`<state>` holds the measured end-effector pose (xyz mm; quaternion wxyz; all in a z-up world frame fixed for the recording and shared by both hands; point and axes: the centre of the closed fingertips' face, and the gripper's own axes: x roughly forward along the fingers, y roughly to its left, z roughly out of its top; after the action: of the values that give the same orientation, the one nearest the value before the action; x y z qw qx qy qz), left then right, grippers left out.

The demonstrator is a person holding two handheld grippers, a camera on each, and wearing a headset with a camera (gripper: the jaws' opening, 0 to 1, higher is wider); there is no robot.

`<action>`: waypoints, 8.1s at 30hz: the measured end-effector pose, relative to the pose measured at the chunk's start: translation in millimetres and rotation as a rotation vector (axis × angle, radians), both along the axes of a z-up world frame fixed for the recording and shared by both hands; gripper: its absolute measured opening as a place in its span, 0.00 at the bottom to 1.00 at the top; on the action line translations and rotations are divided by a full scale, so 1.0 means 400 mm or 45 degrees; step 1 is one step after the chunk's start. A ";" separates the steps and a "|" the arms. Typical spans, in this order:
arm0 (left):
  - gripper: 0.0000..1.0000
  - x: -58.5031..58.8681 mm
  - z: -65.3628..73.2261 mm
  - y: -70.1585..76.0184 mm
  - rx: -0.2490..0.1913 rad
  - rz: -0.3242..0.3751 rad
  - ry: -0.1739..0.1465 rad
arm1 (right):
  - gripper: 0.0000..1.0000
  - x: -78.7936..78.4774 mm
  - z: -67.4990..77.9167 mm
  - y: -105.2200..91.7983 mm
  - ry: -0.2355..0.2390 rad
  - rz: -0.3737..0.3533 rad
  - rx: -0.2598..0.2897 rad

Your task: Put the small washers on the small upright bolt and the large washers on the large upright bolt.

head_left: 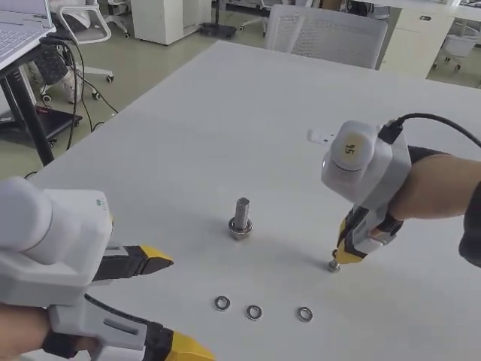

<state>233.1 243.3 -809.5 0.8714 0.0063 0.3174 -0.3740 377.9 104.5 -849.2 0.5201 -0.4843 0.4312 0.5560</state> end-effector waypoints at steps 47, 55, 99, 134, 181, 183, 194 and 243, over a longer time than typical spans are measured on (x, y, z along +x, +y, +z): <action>0.82 -0.016 -0.005 0.002 -0.002 0.009 -0.001 | 0.22 -0.004 -0.043 -0.004 0.006 -0.024 0.000; 0.82 -0.016 -0.001 0.000 -0.002 0.007 -0.006 | 0.26 -0.005 -0.029 -0.012 -0.005 -0.038 0.018; 0.81 -0.004 0.012 -0.001 -0.001 -0.016 -0.032 | 0.26 -0.075 0.020 -0.085 -0.014 -0.136 0.072; 0.81 -0.013 0.014 -0.002 -0.006 -0.016 -0.055 | 0.25 -0.225 -0.057 0.046 0.044 0.077 0.040; 0.80 -0.005 0.013 0.004 -0.006 -0.009 -0.051 | 0.14 -0.213 -0.073 0.072 0.006 0.181 0.030; 0.80 -0.005 0.013 0.004 -0.008 -0.009 -0.050 | 0.14 -0.213 -0.073 0.072 0.008 0.178 0.030; 0.79 -0.006 0.013 0.002 -0.004 -0.008 -0.049 | 0.14 -0.210 -0.072 0.070 -0.001 0.182 0.027; 0.79 -0.006 0.017 -0.001 -0.006 -0.010 -0.056 | 0.14 -0.064 0.088 -0.057 -0.123 -0.032 0.063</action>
<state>230.7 242.7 -802.7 0.8766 0.0135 0.2973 -0.3780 352.1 81.9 -814.2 0.5589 -0.4923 0.3977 0.5358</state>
